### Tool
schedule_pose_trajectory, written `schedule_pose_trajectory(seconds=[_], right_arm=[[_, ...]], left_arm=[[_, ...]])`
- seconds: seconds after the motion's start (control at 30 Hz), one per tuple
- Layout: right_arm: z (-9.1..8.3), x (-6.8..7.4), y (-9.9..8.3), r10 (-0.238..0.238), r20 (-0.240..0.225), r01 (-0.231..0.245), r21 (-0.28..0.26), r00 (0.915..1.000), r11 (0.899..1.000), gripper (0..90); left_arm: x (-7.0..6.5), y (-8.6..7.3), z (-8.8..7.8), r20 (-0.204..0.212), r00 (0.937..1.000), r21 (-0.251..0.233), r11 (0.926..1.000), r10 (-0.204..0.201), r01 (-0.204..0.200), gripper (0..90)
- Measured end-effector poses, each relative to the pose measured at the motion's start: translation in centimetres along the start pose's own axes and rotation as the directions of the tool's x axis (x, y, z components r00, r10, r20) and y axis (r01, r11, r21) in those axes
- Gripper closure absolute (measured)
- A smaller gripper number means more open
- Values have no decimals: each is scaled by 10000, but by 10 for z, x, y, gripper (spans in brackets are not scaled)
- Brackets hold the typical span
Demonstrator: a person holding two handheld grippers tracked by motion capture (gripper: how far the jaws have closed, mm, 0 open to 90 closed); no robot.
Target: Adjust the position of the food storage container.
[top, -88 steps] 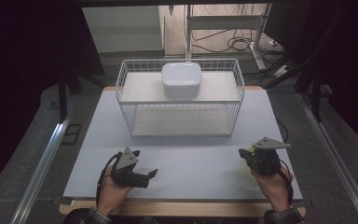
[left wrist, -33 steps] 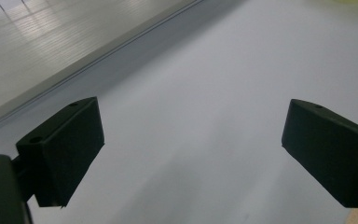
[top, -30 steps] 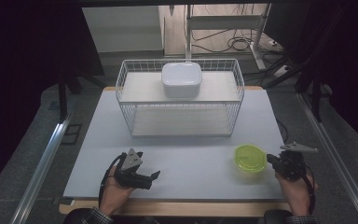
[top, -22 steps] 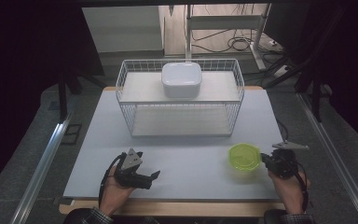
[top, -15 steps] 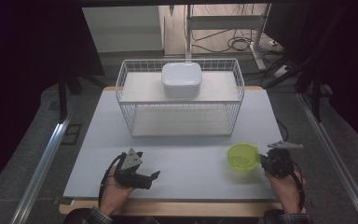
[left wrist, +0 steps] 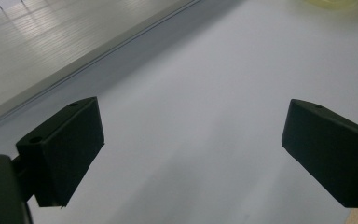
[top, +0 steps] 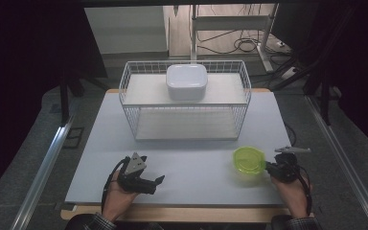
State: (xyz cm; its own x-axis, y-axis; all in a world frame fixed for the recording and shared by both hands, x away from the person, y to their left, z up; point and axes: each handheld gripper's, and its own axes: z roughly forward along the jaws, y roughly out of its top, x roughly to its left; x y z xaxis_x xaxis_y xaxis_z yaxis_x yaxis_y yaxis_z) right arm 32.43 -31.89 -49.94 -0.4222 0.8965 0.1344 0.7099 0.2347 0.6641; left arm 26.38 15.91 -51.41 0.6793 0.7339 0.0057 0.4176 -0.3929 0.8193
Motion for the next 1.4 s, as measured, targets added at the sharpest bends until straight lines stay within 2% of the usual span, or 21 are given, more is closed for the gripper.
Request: schedule_pose_trajectory(seconds=[0.53, 0.7, 1.07, 1.4], right_arm=[[28, 27, 18, -556, -884, 562, 42, 9945, 9984, 894], [36, 37, 23, -549, -1280, 561, 59, 9903, 9984, 894], [52, 65, 31, -890, -1961, 943, 179, 9765, 9954, 894], [67, 96, 35, -1215, -2627, 1360, 379, 9572, 9900, 893]], left_arm=[[1, 0, 0, -13, 10000, 24, 10000, -9, 9, 52], [1, 0, 0, -15, 10000, 36, 10000, -15, 15, 52], [1, 0, 0, -21, 10000, 43, 10000, -10, 10, 52], [2, -1, 0, -26, 10000, 59, 10000, 9, -8, 52]])
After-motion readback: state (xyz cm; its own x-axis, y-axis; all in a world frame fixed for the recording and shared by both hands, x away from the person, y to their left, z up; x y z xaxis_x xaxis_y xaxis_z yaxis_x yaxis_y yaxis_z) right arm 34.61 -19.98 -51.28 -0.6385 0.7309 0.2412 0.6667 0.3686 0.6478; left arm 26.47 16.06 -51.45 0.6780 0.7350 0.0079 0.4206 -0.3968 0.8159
